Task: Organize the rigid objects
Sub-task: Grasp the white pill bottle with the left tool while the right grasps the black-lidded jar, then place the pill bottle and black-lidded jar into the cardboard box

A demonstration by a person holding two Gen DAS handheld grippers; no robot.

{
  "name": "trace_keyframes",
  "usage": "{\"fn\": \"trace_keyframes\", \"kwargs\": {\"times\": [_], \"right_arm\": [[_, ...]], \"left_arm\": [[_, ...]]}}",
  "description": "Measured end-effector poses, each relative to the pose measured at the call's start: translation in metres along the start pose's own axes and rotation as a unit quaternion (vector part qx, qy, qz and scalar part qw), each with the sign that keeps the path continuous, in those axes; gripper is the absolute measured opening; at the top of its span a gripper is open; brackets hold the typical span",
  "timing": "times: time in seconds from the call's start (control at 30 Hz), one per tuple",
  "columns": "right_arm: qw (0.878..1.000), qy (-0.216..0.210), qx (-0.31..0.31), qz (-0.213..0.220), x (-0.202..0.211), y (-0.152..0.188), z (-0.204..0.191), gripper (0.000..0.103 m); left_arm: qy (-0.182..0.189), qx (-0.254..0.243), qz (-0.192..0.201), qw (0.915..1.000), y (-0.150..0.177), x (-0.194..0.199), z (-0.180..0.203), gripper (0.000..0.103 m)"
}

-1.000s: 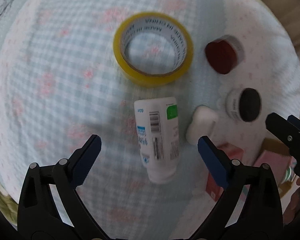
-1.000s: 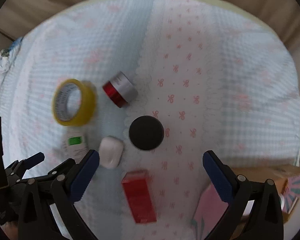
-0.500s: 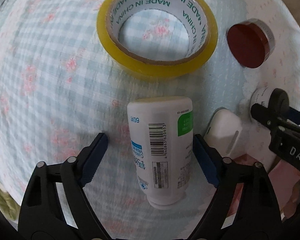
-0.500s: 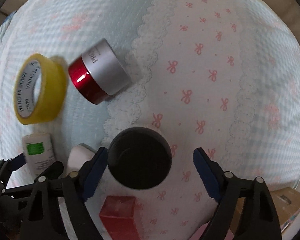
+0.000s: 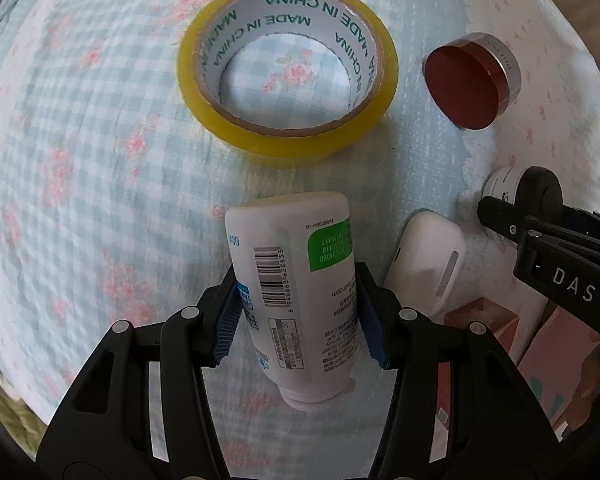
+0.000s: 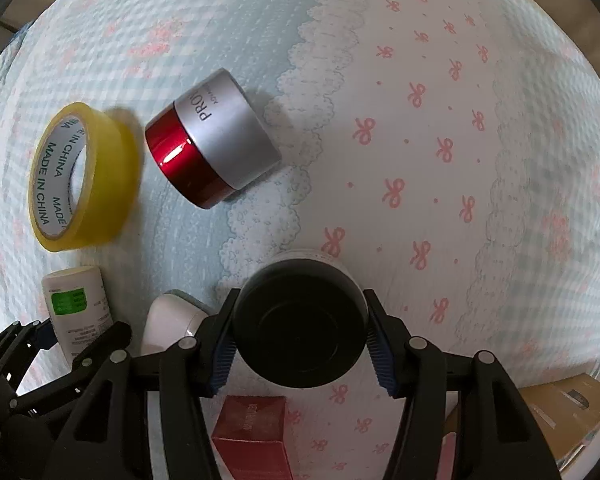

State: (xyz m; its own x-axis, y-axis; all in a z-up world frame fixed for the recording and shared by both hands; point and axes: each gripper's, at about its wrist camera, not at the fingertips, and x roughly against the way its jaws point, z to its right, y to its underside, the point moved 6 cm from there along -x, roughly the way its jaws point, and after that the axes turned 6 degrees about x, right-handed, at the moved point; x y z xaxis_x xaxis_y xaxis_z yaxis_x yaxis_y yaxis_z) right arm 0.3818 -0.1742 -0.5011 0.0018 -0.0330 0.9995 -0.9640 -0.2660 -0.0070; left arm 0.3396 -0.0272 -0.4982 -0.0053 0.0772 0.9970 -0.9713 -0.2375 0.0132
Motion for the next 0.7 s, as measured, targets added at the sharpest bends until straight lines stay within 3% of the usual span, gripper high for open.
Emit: {"fn": "trace_keyframes", "kwargs": {"times": [0.33, 0.7], "right_arm": [[0.999, -0.009, -0.024, 0.022, 0.023, 0.009, 0.010, 0.053], [0.992, -0.036, -0.080, 0.094, 0.113, 0.048, -0.001, 0.053]], "left_arm": [[0.021, -0.005, 0.041, 0.9989, 0.003, 0.044, -0.010, 0.048], [0.071, -0.031, 0.102, 0.9917, 0.033, 0.138, -0.035, 0.048]]}}
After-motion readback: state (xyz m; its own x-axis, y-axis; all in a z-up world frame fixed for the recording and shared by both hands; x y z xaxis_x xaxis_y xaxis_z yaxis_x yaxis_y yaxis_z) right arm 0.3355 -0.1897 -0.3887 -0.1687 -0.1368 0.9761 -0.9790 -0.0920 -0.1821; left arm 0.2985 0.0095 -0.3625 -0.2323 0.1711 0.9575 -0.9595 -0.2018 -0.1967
